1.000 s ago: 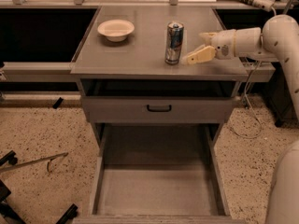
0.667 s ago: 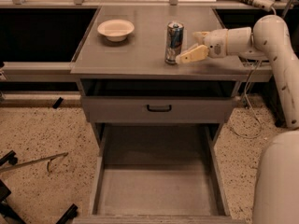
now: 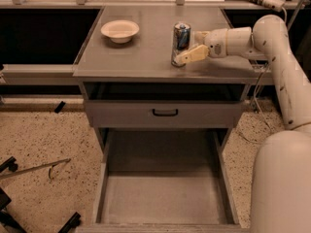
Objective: Place redbull can into middle drawer
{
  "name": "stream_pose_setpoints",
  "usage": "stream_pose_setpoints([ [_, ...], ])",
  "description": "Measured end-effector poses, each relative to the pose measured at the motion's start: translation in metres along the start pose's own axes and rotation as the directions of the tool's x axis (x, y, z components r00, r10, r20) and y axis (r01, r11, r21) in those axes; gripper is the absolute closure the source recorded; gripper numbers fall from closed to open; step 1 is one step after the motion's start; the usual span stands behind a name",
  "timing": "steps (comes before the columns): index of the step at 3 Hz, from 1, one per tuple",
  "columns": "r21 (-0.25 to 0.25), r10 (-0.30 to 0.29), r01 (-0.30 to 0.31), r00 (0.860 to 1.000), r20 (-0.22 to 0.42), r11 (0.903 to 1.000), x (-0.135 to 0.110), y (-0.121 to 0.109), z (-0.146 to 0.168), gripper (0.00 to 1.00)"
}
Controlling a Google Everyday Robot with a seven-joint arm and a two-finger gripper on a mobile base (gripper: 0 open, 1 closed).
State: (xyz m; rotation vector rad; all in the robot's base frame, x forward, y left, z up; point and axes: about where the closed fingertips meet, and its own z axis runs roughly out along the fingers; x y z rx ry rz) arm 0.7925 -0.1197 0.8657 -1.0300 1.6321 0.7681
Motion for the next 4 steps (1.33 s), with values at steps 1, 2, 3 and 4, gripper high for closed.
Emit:
stream_pose_setpoints([
  [1,0.087,0.014,-0.011,1.0,-0.028,0.9962,-0.008,-0.006,0.006,0.15],
  [2,0.12,0.027,-0.024,0.999,-0.022,0.9924,0.001,-0.011,0.021,0.36],
  [3,0.12,0.027,-0.024,0.999,-0.021,0.9924,0.001,-0.011,0.022,0.59],
  [4,0.12,0.027,-0.024,0.999,-0.021,0.9924,0.001,-0.011,0.021,0.82],
])
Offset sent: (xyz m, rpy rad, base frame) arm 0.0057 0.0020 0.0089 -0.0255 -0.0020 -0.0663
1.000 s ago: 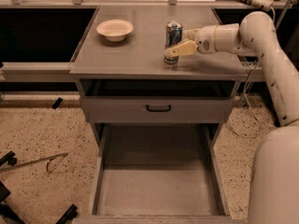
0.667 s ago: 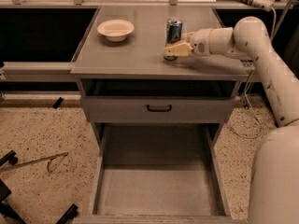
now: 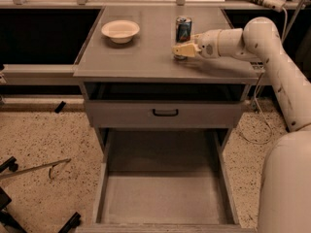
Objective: Place redbull can into middle drawer
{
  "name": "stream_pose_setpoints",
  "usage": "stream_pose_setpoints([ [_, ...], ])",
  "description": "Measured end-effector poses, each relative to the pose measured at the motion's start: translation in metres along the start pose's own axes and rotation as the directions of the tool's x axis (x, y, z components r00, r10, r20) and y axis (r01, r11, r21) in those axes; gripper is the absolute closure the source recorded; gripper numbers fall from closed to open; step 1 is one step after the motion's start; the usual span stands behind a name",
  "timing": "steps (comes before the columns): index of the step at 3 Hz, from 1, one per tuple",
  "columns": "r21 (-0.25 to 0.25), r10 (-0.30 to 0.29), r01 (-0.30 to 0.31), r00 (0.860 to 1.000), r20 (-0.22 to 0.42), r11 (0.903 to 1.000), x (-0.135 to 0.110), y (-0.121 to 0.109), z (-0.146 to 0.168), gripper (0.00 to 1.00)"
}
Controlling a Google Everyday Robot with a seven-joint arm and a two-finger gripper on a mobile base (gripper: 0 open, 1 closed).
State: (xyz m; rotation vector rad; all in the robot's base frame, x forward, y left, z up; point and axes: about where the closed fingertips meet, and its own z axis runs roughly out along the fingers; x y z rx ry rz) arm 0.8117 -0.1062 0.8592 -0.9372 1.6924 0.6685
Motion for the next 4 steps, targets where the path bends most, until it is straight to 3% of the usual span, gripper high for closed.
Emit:
stream_pose_setpoints([
  [1,-0.04,-0.009,0.008,0.999,-0.031,0.9992,-0.013,0.011,-0.024,1.0],
  [2,-0.104,-0.045,0.043,0.999,-0.019,0.9937,-0.056,0.037,-0.091,1.0],
  [3,-0.198,-0.066,0.063,0.998,-0.009,0.9783,-0.071,0.07,-0.141,1.0],
  [4,-0.295,-0.032,0.026,0.999,-0.017,0.9552,-0.054,0.104,-0.184,1.0],
])
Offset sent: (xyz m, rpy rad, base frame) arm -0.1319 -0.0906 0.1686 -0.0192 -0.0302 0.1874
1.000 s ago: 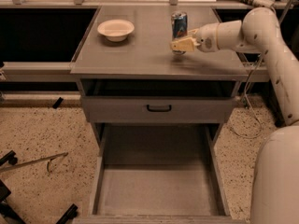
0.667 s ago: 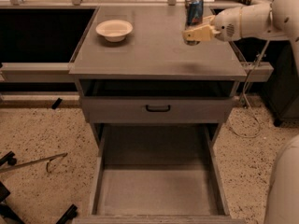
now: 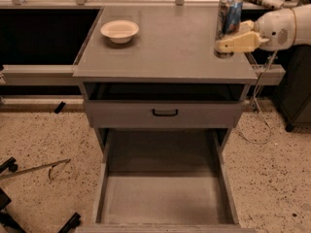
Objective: Place redbull can into middle drawer
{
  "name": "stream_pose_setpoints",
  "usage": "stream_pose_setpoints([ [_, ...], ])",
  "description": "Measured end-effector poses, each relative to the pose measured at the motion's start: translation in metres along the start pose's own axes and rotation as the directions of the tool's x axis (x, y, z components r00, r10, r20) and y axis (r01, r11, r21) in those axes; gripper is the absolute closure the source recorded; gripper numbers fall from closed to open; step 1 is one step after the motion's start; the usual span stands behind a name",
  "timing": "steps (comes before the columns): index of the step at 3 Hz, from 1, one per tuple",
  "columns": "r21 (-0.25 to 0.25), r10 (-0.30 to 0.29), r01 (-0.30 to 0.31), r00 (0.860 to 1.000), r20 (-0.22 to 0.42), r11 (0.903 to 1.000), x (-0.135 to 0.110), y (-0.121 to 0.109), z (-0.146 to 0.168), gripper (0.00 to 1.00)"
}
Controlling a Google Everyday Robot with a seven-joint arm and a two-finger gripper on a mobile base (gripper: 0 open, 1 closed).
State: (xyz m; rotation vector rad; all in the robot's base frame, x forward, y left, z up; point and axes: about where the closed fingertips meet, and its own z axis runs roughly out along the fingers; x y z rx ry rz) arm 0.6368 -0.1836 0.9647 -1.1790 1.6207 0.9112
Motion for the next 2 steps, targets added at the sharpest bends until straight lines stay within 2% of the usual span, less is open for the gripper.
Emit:
stream_pose_setpoints([
  [1,-0.069,0.064,-0.069,0.996,-0.068,0.9953,0.037,0.051,-0.022,1.0],
  [2,-0.132,0.122,-0.153,0.968,-0.219,0.9794,0.085,0.102,-0.029,1.0],
])
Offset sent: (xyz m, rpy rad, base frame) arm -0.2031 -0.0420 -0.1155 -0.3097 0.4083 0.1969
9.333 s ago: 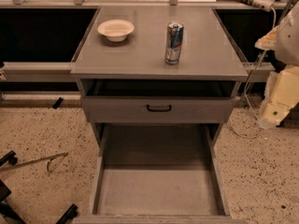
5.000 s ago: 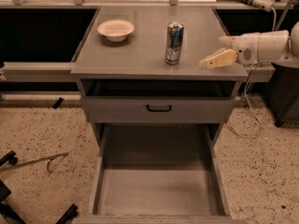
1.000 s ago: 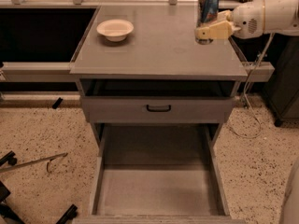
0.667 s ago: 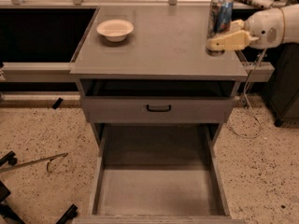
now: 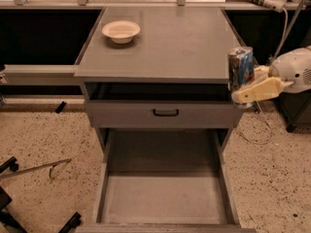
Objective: Place redbull can into middle drawer
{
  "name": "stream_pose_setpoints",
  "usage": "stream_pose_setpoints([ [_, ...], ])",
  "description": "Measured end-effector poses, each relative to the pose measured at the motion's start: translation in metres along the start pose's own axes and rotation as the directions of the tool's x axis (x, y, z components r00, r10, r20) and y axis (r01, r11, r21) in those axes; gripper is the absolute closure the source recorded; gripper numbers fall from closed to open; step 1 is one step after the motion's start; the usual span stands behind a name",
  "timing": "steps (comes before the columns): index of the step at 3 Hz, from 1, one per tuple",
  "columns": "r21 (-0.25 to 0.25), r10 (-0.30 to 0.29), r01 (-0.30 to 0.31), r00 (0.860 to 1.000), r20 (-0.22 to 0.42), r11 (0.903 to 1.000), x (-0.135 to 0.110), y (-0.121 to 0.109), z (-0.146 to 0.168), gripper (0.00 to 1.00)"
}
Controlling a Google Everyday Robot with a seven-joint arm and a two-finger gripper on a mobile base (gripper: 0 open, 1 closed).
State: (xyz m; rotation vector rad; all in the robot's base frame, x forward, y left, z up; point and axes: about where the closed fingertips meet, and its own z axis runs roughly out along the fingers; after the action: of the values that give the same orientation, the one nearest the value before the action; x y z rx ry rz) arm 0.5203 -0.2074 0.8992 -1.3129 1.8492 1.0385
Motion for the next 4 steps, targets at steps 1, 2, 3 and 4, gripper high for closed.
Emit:
stream_pose_setpoints([
  [1,-0.02,0.018,-0.018,1.0,-0.006,0.9996,0.007,0.0,0.012,1.0],
  [2,-0.016,0.017,-0.017,1.0,-0.003,0.9997,0.006,-0.002,0.013,1.0],
  [3,-0.006,0.025,-0.026,1.0,-0.015,0.9997,0.018,0.002,0.022,1.0],
  [4,0.045,0.06,-0.059,0.998,-0.025,0.9973,0.062,0.015,0.04,1.0],
])
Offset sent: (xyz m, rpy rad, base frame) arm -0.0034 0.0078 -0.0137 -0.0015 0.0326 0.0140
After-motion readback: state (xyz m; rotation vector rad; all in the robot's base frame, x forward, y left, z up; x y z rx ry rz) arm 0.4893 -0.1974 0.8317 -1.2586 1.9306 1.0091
